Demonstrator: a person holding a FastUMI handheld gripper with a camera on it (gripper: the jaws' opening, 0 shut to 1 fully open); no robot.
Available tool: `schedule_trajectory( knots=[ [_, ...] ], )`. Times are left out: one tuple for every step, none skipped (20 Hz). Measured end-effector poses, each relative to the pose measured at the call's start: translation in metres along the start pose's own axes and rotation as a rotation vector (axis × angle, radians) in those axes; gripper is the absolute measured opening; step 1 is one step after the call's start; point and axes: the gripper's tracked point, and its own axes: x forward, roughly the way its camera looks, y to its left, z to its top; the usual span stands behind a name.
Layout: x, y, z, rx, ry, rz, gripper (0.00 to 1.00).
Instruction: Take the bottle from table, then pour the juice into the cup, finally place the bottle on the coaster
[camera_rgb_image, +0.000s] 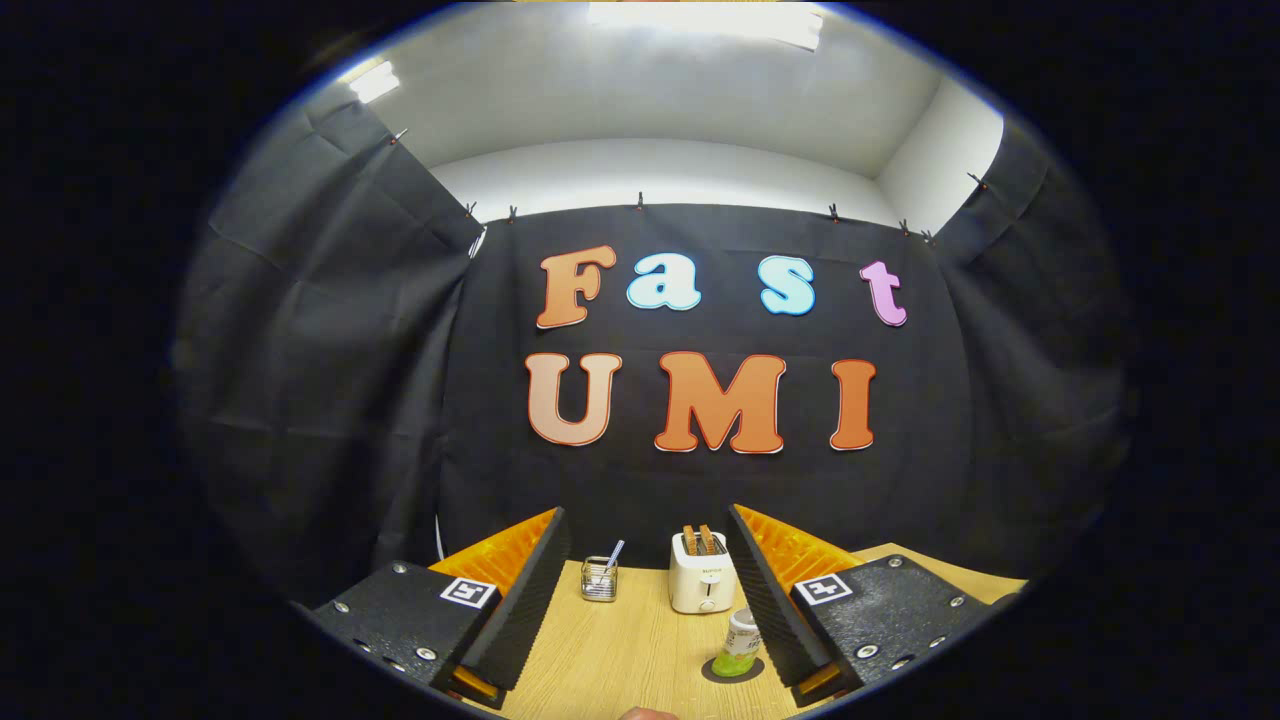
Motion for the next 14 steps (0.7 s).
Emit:
schedule_trajectory(
  knots=[
    [0.003,0.004,0.003,0.016,-0.014,0.011,0.93],
    [0.003,0.01,0.0,0.024,0.006,0.018,0.93],
    [0.001,0.013,-0.003,0.019,0.018,0.024,0.94],
    [0.004,0.014,-0.004,0.016,0.019,0.033,0.95],
    [0.006,0.016,-0.001,0.019,0.02,0.04,0.95],
    [0.008,0.019,0.001,0.023,0.025,0.048,0.95],
    [0.009,0.02,0.002,0.023,0.03,0.049,0.95],
    [0.009,0.017,0.005,0.017,0.035,0.046,0.95],
    [0.01,0.014,0.007,0.012,0.04,0.038,0.95],
    [0.01,0.011,0.008,0.009,0.041,0.032,0.95],
    [0.01,0.011,0.008,0.011,0.048,0.032,0.95],
    [0.009,0.012,0.01,0.014,0.046,0.034,0.96],
    [0.01,0.012,0.013,0.017,0.038,0.035,0.96],
    [0.011,0.01,0.013,0.02,0.038,0.038,0.96]
  ],
)
